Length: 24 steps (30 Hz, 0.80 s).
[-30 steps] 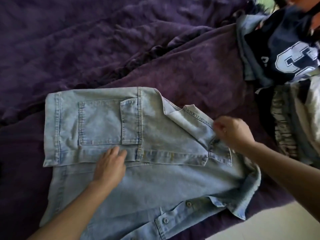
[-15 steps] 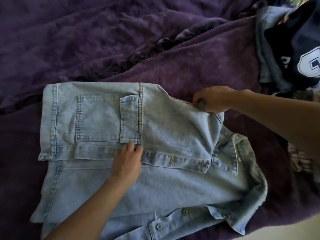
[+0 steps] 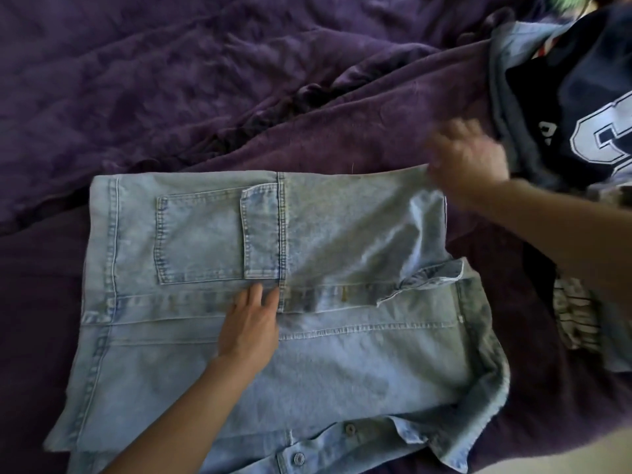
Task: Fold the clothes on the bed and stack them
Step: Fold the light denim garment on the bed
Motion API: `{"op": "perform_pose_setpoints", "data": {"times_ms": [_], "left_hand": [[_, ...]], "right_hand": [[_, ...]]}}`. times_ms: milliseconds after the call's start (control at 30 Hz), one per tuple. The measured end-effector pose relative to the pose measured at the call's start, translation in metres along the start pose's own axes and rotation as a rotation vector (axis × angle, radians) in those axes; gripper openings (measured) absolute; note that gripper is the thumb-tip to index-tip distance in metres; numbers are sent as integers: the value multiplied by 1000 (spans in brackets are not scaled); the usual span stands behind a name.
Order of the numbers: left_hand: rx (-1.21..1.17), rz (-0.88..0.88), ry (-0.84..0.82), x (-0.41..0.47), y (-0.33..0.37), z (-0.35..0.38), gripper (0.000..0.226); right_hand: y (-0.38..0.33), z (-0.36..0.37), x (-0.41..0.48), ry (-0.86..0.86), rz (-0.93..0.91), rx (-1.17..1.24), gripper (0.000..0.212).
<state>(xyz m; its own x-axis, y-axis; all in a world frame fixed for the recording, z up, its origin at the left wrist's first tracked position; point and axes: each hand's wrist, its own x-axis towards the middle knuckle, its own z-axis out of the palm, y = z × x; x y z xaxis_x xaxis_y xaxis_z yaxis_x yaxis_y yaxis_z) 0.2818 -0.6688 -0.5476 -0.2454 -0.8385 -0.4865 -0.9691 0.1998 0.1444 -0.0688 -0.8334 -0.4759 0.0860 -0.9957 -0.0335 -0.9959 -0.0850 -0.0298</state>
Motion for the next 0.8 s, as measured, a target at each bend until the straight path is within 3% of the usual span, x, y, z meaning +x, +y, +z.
{"op": "perform_pose_setpoints", "data": {"times_ms": [67, 133, 167, 233, 367, 467, 600, 700, 800], "left_hand": [[-27, 5, 19, 2, -3, -5, 48], [-19, 4, 37, 9, -15, -11, 43], [-10, -7, 19, 13, -24, -12, 44], [31, -9, -58, 19, -41, -12, 51], [118, -11, -109, 10, -39, -11, 61], [45, 64, -8, -17, -23, -8, 52], [-42, 258, 97, -80, -18, 13, 31], [6, 429, 117, -134, -33, 35, 15], [87, 478, 36, -180, -67, 61, 24]], "right_hand": [[-21, 15, -45, 73, -352, 100, 27], [-26, 37, -97, -78, -662, 53, 23], [-19, 47, -120, -168, -725, 14, 22], [7, 65, -151, -271, -694, -12, 30], [18, 67, -175, -227, -515, -43, 34], [-18, 48, -193, -140, -327, 38, 29], [-75, 37, -257, -208, -404, 254, 21], [-101, 50, -321, -347, -384, 246, 36], [-113, 58, -364, -341, -206, 139, 63]]}}
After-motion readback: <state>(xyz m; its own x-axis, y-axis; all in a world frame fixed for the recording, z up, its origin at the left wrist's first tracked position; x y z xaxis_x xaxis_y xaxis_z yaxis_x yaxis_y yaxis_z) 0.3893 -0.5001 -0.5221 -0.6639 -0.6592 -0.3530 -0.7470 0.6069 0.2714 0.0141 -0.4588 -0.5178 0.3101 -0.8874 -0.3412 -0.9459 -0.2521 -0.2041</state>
